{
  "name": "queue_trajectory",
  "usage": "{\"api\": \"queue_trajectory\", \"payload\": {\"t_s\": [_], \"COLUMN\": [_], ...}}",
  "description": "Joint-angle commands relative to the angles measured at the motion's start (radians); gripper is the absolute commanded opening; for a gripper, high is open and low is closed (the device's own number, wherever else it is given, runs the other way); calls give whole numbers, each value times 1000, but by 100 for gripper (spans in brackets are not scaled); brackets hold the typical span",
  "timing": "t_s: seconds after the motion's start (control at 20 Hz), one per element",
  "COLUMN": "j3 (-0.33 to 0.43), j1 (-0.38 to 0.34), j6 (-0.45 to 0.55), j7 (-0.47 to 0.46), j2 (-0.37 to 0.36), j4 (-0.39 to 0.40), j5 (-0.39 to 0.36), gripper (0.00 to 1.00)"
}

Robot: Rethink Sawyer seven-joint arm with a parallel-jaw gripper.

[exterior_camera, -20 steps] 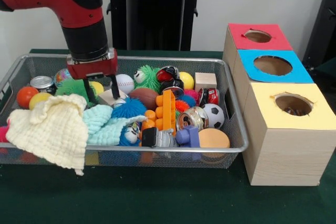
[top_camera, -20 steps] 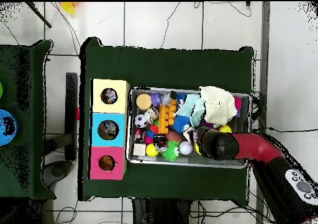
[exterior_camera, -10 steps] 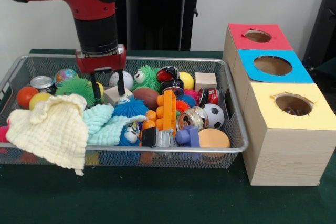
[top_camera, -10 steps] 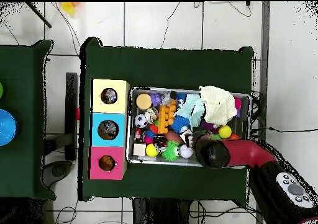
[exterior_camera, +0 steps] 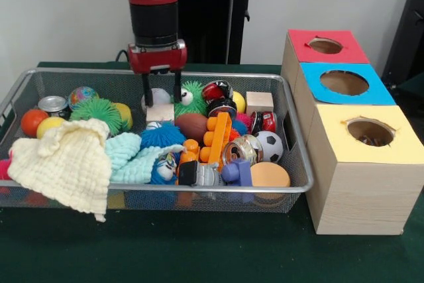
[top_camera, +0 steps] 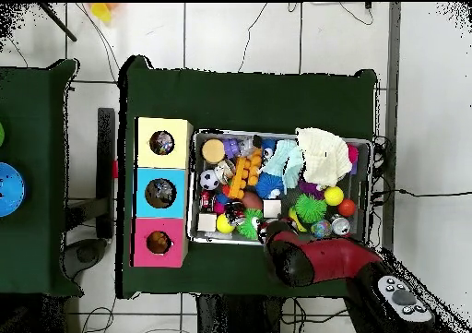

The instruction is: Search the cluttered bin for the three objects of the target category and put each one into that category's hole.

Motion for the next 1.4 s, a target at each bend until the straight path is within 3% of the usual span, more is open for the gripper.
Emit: {"api": "queue_trajectory", "payload": {"t_s": [0.05, 0.25, 0.5, 0.75, 0.95, 1.1, 1.4], "j3": [-189, -239, -448, -459, -483, -495, -408], "j1": [55, 87, 262, 304, 339, 384, 340], "j6": [-193, -275, -525, -481, -512, -562, -457], "j7": [234, 201, 184, 186, 187, 249, 311], "j2": [101, 173, 260, 153, 159, 158, 115], "j4": [134, 116, 155, 232, 239, 286, 342], "j5": [-2, 10, 119, 179, 227, 323, 417], "gripper": [100, 100, 100, 100, 100, 100, 100]}}
